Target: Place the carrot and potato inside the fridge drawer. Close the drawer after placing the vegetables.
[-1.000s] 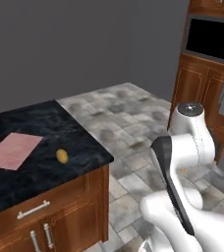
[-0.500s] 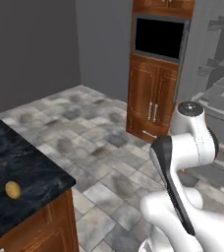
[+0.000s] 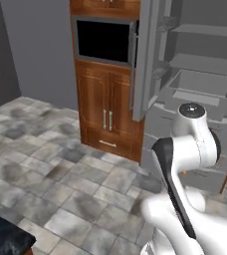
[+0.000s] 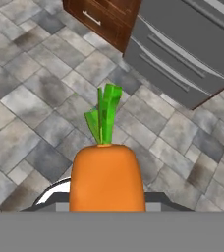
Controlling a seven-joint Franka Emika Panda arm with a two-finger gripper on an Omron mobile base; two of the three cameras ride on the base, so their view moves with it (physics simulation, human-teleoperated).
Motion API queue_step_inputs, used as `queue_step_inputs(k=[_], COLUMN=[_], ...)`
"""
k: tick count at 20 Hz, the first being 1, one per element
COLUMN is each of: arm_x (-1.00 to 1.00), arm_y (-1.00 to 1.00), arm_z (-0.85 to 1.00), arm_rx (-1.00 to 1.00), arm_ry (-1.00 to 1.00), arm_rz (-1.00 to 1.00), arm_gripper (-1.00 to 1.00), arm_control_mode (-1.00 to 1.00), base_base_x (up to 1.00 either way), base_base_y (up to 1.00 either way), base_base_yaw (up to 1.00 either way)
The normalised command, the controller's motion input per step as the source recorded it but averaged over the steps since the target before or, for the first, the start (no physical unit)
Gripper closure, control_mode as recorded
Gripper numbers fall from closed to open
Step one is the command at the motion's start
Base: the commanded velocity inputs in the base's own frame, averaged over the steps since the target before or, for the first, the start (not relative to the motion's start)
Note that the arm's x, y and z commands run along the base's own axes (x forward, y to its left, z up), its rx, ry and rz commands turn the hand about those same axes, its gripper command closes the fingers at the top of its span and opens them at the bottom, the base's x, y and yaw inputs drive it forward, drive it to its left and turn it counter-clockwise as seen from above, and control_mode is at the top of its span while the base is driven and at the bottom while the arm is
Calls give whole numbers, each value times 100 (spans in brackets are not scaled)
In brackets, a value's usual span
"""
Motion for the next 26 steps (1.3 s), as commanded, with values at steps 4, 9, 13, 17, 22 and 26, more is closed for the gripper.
queue_step_inputs(k=[4,9,13,17,22,26], arm_x=[0,0,0,0,0,0], arm_y=[0,0,0,0,0,0], arm_z=[0,0,0,0,0,0], arm_rx=[0,0,0,0,0,0], arm_ry=[0,0,0,0,0,0], arm_rz=[0,0,0,0,0,0], arm_gripper=[100,100,100,100,100,100], arm_control_mode=[100,100,100,100,100,100], base_base_x=[79,94,90,83,76,69], base_base_y=[-13,0,0,0,0,0], base_base_yaw=[-33,-32,-33,-35,-36,-37])
